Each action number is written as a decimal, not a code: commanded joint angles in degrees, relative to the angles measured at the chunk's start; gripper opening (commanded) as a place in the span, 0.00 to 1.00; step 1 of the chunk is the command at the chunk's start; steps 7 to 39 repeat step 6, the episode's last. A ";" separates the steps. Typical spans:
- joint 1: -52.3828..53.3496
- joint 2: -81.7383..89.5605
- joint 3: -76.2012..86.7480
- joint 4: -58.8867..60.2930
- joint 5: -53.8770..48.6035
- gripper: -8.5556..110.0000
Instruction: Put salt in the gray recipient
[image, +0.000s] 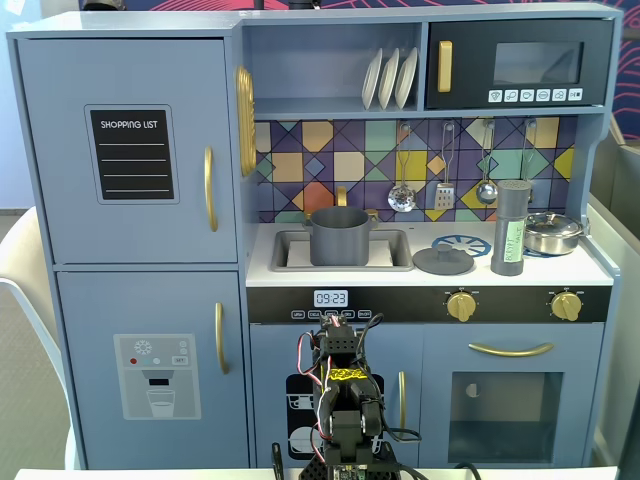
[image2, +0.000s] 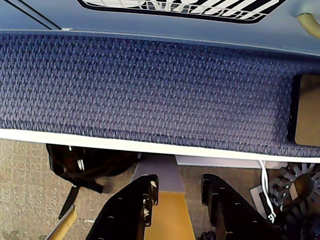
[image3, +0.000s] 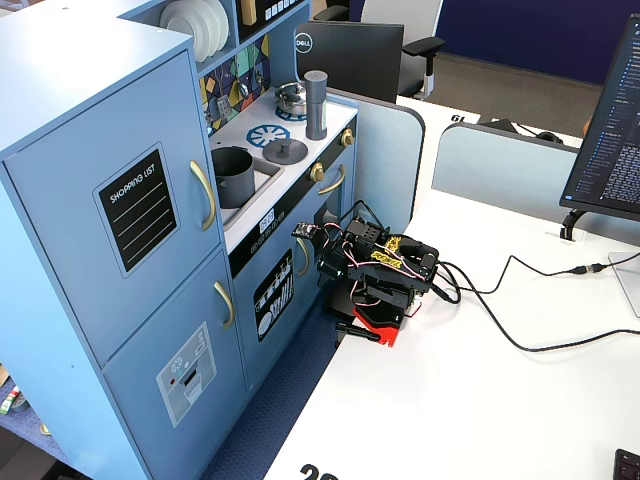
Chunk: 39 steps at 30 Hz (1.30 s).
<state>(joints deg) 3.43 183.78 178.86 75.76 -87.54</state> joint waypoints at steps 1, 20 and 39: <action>-0.53 0.70 -0.26 0.26 -0.26 0.10; -0.53 0.70 -0.26 0.26 -0.26 0.11; -0.53 0.70 -0.26 0.26 -0.26 0.11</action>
